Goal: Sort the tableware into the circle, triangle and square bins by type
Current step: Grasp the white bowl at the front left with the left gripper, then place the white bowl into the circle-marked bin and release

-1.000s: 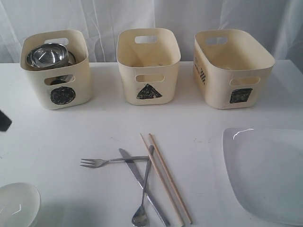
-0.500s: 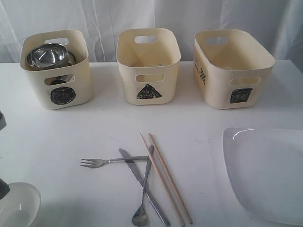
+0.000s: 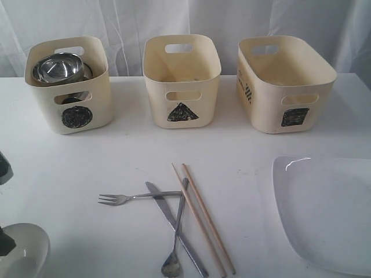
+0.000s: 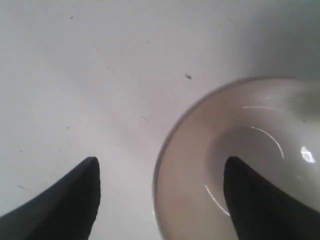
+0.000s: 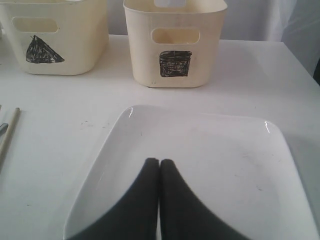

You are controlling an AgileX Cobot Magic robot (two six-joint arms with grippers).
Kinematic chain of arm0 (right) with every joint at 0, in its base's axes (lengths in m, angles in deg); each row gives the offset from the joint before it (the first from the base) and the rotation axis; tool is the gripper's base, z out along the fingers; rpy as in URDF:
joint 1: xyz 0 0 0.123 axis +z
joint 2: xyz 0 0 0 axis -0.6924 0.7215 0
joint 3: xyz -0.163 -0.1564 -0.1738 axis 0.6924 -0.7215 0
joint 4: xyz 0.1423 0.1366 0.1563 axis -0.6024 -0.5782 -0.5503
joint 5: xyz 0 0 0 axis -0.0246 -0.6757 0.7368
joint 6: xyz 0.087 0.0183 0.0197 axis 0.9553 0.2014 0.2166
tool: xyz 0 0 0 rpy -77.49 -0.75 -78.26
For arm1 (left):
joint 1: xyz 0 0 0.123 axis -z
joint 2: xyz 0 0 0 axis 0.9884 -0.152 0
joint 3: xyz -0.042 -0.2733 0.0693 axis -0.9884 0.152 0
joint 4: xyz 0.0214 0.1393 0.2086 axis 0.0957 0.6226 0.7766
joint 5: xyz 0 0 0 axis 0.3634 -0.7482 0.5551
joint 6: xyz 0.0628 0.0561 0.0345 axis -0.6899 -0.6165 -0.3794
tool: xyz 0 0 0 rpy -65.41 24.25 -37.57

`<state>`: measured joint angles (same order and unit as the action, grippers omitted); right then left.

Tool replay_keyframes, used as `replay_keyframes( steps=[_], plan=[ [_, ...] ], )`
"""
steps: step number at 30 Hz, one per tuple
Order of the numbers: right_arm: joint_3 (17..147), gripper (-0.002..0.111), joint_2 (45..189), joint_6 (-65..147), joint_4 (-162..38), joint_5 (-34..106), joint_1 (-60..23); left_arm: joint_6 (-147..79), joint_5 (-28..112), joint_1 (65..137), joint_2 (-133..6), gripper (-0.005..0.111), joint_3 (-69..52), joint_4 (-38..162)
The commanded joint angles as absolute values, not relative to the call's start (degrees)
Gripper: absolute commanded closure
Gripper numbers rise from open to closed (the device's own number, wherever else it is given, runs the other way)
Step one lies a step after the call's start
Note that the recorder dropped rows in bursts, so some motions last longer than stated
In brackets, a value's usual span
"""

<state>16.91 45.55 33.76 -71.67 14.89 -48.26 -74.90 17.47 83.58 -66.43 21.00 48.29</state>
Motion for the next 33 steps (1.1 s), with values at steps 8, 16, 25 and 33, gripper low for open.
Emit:
replay_keyframes(
  steps=[8,16,25,33],
  plan=[
    [16.96,0.108,45.35,34.01,-71.12,15.71,-48.17,-74.97,16.76,83.71,-72.42,0.093,21.52,42.59],
    [16.96,0.108,45.35,34.01,-71.12,15.71,-48.17,-74.97,20.42,83.71,-72.31,0.107,16.87,42.45],
    [16.96,0.108,45.35,34.01,-71.12,15.71,-48.17,-78.05,25.42,83.71,-72.31,0.107,-2.51,42.56],
    [16.96,0.108,45.35,34.01,-71.12,15.71,-48.17,-57.23,77.11,83.71,-75.55,0.107,-12.32,41.31]
  ],
)
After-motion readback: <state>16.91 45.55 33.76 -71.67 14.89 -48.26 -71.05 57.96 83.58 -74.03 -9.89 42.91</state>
